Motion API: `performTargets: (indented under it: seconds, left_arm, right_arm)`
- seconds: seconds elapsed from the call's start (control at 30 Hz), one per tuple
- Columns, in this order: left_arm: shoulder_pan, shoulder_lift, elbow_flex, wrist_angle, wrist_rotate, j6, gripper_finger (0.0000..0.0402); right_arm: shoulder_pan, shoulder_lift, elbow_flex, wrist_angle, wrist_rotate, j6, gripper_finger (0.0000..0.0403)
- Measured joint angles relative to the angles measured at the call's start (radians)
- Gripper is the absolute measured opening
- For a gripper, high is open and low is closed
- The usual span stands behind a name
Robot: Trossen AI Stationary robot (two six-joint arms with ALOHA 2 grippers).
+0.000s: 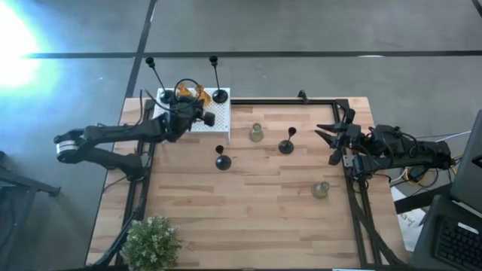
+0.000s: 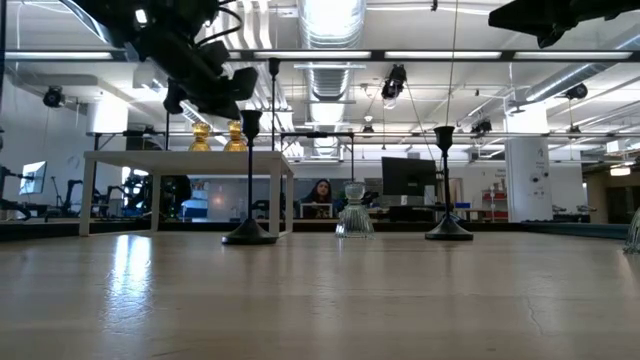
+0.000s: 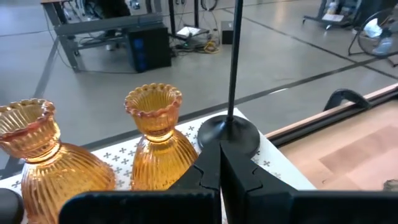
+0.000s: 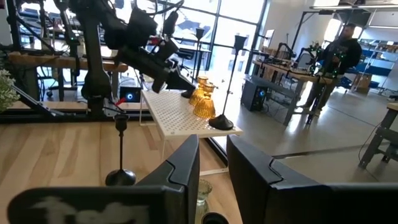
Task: Pick & Place candle stick holders
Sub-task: Put the orange candle holder on the shelf
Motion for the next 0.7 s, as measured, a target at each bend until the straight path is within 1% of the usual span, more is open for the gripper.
performTargets:
  seconds: [0.23, 0.4, 0.7]
  left_arm:
    - [0.0, 0.045, 0.019, -0.014, -0.01, -0.012, 0.0]
    - [0.001, 0.043, 0.031, -0.079, -0.068, -0.041, 0.0]
    - [0.027, 0.047, 0.03, -0.077, -0.068, -0.038, 0.0]
  right_arm:
    - [0.0, 0.0, 0.0, -0.001, 0.0, 0.004, 0.0078]
    - [0.0, 0.0, 0.0, -0.002, 0.0, 0.004, 0.0086]
    - [0.0, 0.0, 0.001, -0.002, 0.0, 0.001, 0.0088]
